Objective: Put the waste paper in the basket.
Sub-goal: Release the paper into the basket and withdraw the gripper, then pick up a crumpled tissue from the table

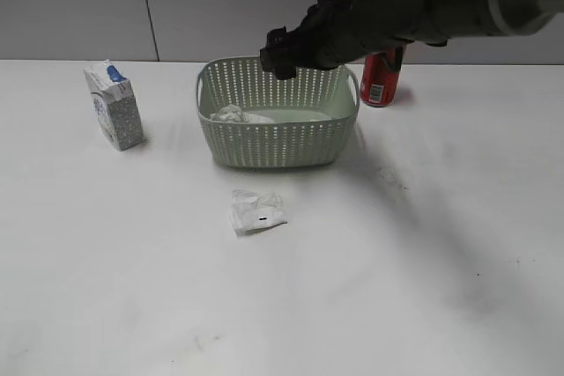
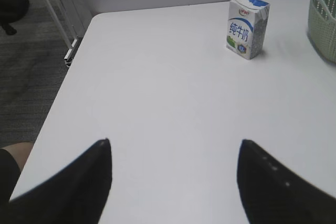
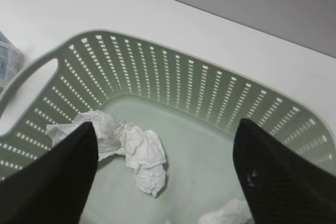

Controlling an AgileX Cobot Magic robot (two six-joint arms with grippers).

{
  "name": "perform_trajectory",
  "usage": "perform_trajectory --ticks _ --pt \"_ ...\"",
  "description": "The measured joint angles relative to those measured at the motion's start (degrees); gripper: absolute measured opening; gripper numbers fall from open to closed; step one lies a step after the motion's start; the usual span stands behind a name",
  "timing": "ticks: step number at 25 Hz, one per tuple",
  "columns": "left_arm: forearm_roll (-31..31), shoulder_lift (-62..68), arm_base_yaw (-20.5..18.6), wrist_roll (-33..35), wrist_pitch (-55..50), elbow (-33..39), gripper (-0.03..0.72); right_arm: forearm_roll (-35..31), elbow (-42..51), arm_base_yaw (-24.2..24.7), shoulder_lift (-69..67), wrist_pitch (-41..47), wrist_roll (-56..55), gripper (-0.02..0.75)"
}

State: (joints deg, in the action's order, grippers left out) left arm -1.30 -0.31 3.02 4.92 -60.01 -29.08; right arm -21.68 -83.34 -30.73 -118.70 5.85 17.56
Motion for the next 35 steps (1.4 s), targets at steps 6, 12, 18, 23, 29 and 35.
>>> perform_trajectory --ticks 6,12,18,23,29,35 --pt "0.04 0.0 0.0 0.0 0.0 0.0 0.544 0.82 -8.91 0.48 -0.04 11.93 -1.74 0.605" --pt "0.04 0.0 0.0 0.0 0.0 0.0 0.544 6.64 -20.59 6.74 -0.04 37.29 -9.98 0.596" --pt "0.04 0.0 0.0 0.0 0.0 0.0 0.544 14.43 -26.34 15.95 -0.04 58.55 -11.67 0.594" --pt "0.04 0.0 0.0 0.0 0.0 0.0 0.544 18.42 -24.51 22.63 0.72 62.25 -13.1 0.593" --pt "0.04 0.0 0.0 0.0 0.0 0.0 0.544 21.68 -14.43 25.93 7.55 62.46 -13.16 0.593" --pt "0.06 0.0 0.0 0.0 0.0 0.0 0.544 22.08 3.87 26.05 20.76 57.67 -13.22 0.592"
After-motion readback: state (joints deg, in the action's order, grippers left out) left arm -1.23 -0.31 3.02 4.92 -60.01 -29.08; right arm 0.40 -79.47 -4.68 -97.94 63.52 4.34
